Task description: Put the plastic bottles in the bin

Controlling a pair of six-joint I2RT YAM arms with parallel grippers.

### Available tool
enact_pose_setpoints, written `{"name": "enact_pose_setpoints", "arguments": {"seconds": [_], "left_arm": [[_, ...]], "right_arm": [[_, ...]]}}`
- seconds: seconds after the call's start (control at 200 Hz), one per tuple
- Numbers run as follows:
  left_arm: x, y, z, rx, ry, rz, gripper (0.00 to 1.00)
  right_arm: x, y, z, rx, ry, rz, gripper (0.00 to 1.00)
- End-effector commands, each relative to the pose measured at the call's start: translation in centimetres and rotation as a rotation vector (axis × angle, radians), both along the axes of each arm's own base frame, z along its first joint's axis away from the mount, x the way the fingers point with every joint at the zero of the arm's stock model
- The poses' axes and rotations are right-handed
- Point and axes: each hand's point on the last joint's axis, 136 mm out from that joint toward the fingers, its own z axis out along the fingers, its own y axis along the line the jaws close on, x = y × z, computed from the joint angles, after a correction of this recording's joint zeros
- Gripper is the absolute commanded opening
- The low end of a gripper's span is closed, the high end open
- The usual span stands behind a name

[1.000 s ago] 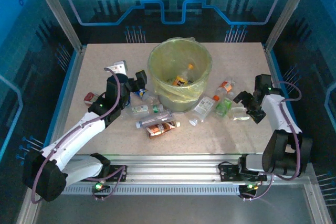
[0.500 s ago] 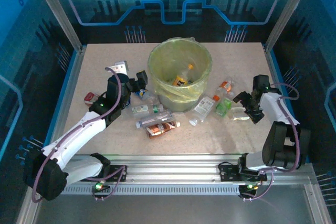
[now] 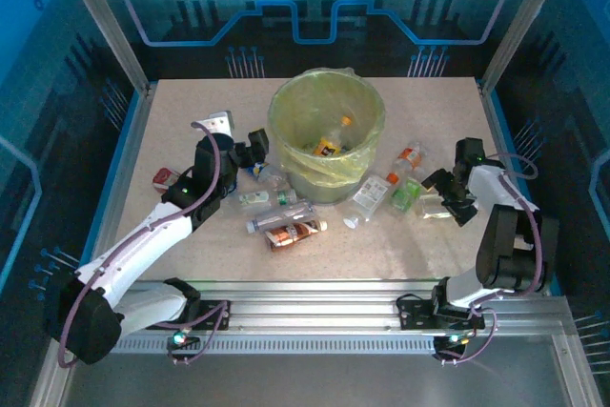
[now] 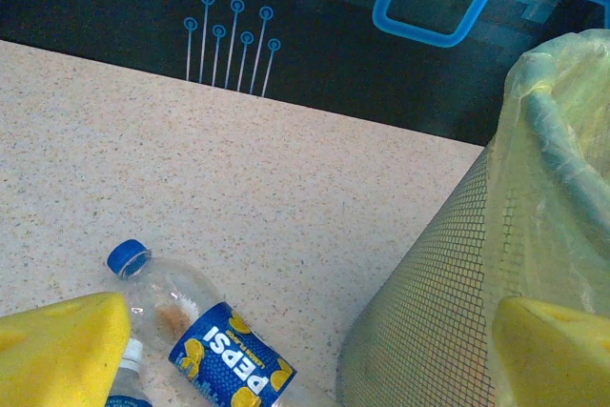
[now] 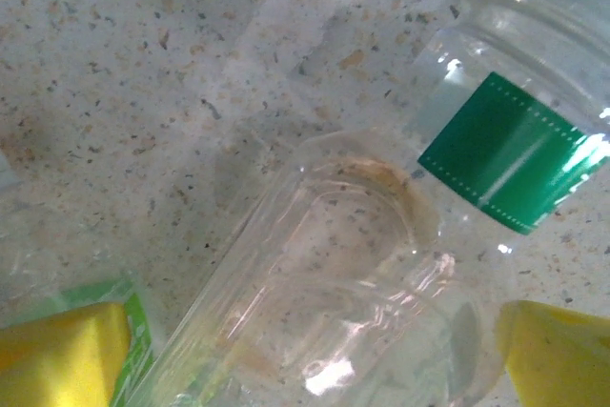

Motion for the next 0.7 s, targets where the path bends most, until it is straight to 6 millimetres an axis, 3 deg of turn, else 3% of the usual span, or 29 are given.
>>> {"name": "enact_pose_setpoints", "arguments": {"seconds": [0.0,0.06,0.465,0.69], "left_arm": [[0.2,0.0,0.5,0.003,-0.013,-0.009,0.99],[0.2,0.0,0.4,0.003,-0.011,-0.009,0.99],[0.2,0.1,0.4,0.005,-0.011,-0.002,0.99],[0.2,0.2,0.4,0.009,-0.011,0.002,0.99]], "right_arm": [[-0.2,-0.8,-0.8,-0.025,0.017,-0.024,1.0],[-1.1,-0.7,-1.7,-0.025,0.043,-0.021,1.0],[-1.3,-0.8,-3.4,-0.026,0.074,-0.015,1.0],[-1.2,-0.6,-3.7,-0.019,0.074,-0.011,0.88]]}}
